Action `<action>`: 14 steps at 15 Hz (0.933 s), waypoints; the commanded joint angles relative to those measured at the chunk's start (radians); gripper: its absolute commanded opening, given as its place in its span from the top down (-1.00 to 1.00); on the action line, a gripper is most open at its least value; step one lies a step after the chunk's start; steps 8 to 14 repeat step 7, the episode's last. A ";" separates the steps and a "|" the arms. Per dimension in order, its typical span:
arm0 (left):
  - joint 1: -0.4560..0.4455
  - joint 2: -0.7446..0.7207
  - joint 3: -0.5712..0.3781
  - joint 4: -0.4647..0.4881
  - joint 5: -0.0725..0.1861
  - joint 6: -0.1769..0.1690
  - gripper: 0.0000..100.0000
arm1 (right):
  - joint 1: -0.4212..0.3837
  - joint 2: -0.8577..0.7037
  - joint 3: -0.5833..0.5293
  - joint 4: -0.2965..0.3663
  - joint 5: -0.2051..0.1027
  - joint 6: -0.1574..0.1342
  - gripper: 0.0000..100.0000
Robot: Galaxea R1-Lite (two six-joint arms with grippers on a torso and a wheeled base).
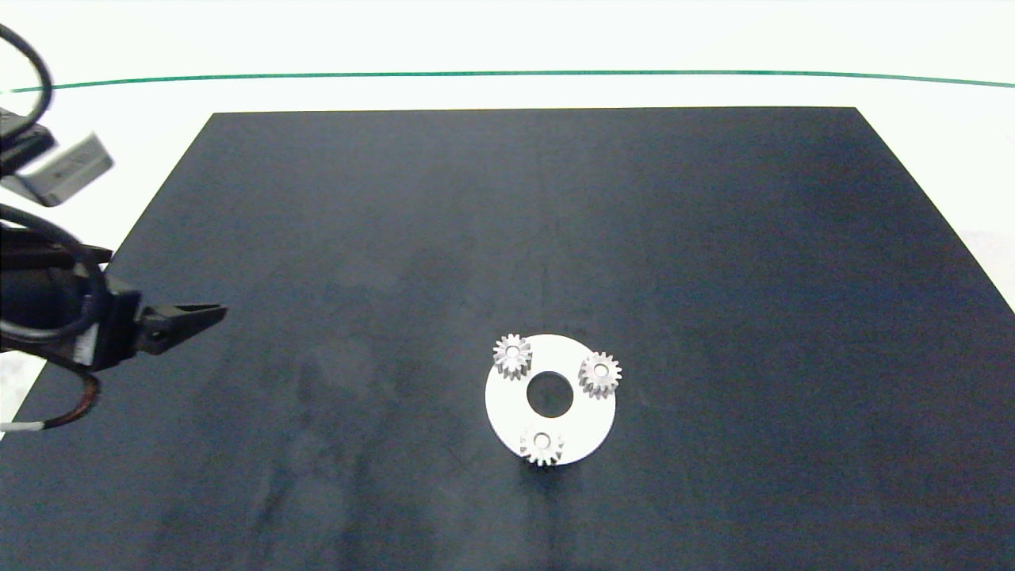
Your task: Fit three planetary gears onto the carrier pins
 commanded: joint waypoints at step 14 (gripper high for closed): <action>0.132 -0.711 0.235 0.164 0.001 -0.129 -1.00 | -0.150 -0.139 0.053 0.156 -0.002 -0.001 -1.00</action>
